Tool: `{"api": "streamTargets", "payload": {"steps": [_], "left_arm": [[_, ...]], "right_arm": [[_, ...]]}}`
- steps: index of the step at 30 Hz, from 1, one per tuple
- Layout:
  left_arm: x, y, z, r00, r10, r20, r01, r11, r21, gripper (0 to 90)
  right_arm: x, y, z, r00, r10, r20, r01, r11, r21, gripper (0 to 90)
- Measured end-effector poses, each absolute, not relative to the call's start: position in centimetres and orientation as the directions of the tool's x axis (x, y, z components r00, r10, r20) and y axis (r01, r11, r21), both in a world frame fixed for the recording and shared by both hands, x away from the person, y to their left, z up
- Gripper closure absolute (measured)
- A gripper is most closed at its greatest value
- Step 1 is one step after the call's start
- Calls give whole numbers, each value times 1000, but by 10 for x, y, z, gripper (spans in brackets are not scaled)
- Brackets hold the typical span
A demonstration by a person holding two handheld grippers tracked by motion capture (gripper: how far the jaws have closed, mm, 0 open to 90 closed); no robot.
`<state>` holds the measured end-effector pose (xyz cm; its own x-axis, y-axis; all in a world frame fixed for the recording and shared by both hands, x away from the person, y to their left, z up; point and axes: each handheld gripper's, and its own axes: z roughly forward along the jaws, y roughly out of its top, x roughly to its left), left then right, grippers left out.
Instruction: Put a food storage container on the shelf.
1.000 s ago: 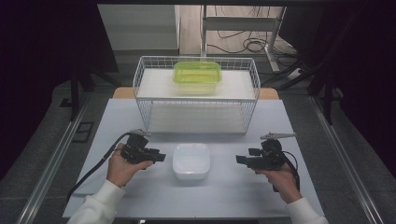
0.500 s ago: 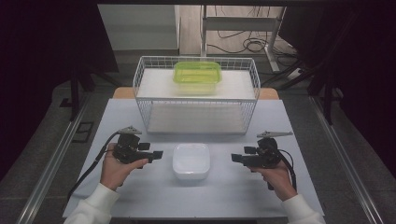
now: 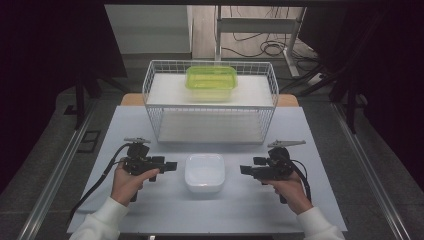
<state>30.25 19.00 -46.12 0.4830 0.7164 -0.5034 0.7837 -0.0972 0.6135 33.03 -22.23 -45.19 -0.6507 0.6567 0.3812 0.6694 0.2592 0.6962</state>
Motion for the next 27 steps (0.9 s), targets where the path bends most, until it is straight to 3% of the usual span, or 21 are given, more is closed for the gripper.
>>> {"api": "streamTargets", "payload": {"steps": [13, 27], "left_arm": [[317, 188, -479, 415, 628, -658, 854, -21, 519, 310], [320, 179, -490, 398, 584, -707, 877, -18, 480, 395]], "right_arm": [[337, -204, -462, -617, 645, 450, 714, 220, 664, 271], [347, -181, -473, -583, 631, 512, 761, 204, 615, 395]]}}
